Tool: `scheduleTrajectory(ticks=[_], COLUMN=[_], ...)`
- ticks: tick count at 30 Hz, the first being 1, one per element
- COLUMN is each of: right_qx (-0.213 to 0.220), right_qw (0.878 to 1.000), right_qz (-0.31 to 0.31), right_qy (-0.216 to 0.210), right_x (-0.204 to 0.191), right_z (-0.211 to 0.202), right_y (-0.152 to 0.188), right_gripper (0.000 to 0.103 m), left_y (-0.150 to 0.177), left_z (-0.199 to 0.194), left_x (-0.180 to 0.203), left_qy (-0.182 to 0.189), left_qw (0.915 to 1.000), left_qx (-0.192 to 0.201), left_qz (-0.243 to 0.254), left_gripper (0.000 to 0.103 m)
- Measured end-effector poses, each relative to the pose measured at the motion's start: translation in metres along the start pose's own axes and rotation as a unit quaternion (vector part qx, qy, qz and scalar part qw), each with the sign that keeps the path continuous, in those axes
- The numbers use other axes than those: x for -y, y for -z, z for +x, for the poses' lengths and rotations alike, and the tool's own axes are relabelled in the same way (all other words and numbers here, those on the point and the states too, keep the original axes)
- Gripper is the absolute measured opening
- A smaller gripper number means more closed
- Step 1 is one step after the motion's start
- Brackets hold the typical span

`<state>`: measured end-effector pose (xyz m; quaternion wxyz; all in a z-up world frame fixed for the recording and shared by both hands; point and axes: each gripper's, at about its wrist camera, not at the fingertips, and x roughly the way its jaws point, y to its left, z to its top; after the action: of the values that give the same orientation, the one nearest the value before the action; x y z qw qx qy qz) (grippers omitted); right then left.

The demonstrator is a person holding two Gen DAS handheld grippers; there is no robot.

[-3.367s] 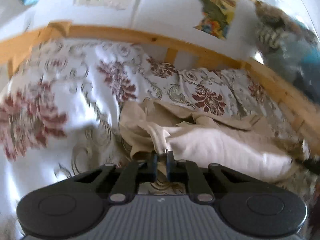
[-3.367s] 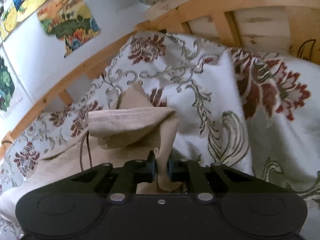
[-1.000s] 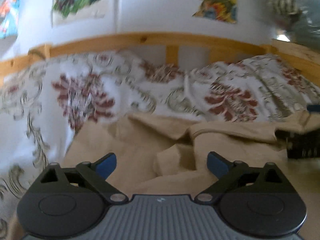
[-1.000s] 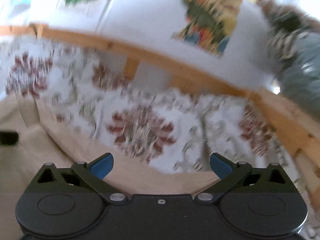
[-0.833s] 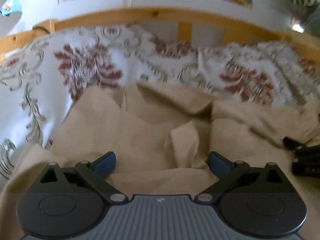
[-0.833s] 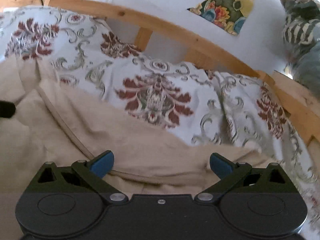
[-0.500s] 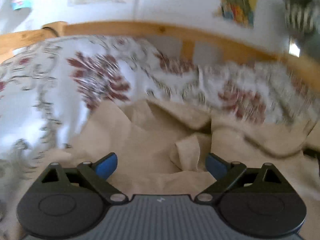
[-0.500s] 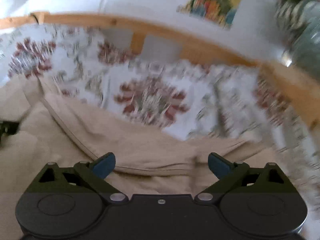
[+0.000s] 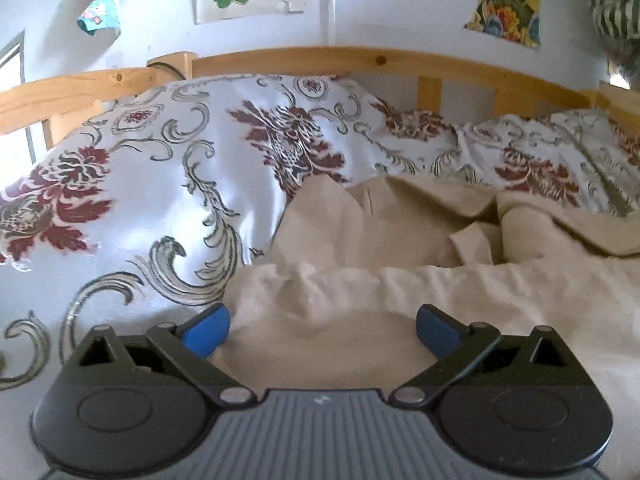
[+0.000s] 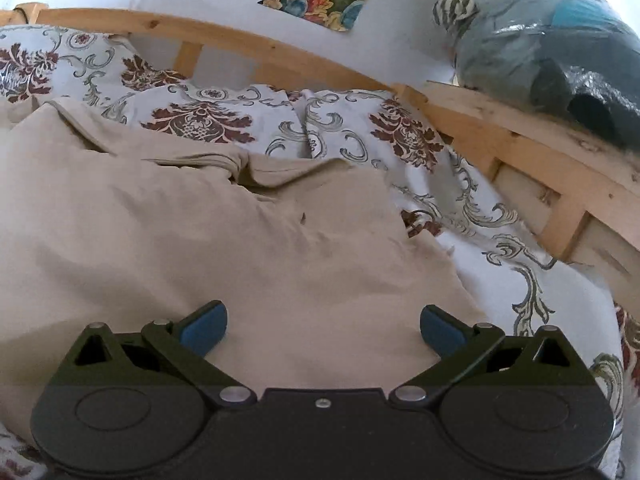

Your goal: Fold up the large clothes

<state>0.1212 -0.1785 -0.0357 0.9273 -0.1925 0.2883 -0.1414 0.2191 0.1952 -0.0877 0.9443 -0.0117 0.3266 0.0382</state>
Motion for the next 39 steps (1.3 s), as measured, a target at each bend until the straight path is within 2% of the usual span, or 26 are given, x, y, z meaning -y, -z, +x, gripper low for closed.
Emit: scheduleTrajectory(ticks=[3,9,11,14,16,19,22,25,28,31,33,34,35,36,37,39], right_qx=[-0.001,-0.008,-0.010,0.019,0.036,0.028,-0.004,-0.038,-0.051,-0.086,-0.123,-0.138,-0.142,-0.137,-0.120,-0.095], right_qw=[1.000,1.000,1.000,0.998,0.994,0.984,0.977,0.967,0.964,0.930,0.896,0.873,0.850,0.836,0.831,0.841], right_qz=[0.009,0.021,0.026,0.064,0.102,0.168,0.205,0.231,0.246,0.340,0.409,0.451,0.492,0.517,0.532,0.523], right_qy=[-0.008,-0.017,-0.011,-0.017,-0.029,-0.044,-0.065,-0.097,-0.091,-0.107,-0.120,-0.123,-0.124,-0.121,-0.114,-0.103], right_x=[0.001,0.005,0.007,0.020,0.031,0.046,0.050,0.048,0.054,0.078,0.093,0.101,0.108,0.113,0.118,0.121], right_z=[0.002,0.005,-0.002,-0.031,-0.052,-0.085,-0.115,-0.138,-0.139,-0.115,-0.089,-0.077,-0.068,-0.063,-0.061,-0.059], right_y=[0.002,-0.002,-0.008,-0.023,-0.035,-0.045,-0.041,-0.022,-0.017,0.001,0.018,0.028,0.036,0.041,0.041,0.036], right_gripper=[0.102,0.102,0.102,0.102,0.102,0.102,0.102,0.102,0.102,0.102,0.102,0.101,0.100,0.100,0.099,0.088], left_y=[0.004,0.001,-0.003,-0.005,-0.003,0.005,0.021,0.037,0.042,0.044,0.043,0.043,0.042,0.042,0.041,0.040], left_z=[0.010,0.008,-0.009,-0.046,-0.070,-0.096,-0.104,-0.097,-0.084,-0.069,-0.062,-0.059,-0.057,-0.055,-0.053,-0.051], left_x=[0.007,0.003,-0.003,-0.017,-0.026,-0.034,-0.043,-0.048,-0.049,-0.052,-0.055,-0.056,-0.057,-0.057,-0.058,-0.060], left_qy=[-0.004,-0.003,-0.019,-0.004,0.010,0.033,0.070,0.122,0.154,0.165,0.160,0.157,0.155,0.153,0.150,0.136], left_qw=[0.9998,0.9998,0.9998,0.9994,0.9987,0.9971,0.9887,0.9710,0.9564,0.9405,0.9350,0.9332,0.9321,0.9317,0.9304,0.9286], left_qx=[-0.008,-0.014,0.000,0.018,0.015,-0.007,-0.057,-0.097,-0.113,-0.114,-0.109,-0.106,-0.104,-0.103,-0.101,-0.096], left_qz=[0.020,0.015,0.004,-0.029,-0.047,-0.069,-0.120,-0.181,-0.221,-0.274,-0.297,-0.305,-0.310,-0.313,-0.319,-0.332], left_gripper=[0.103,0.102,0.102,0.102,0.102,0.102,0.102,0.102,0.102,0.102,0.102,0.102,0.102,0.101,0.100,0.093])
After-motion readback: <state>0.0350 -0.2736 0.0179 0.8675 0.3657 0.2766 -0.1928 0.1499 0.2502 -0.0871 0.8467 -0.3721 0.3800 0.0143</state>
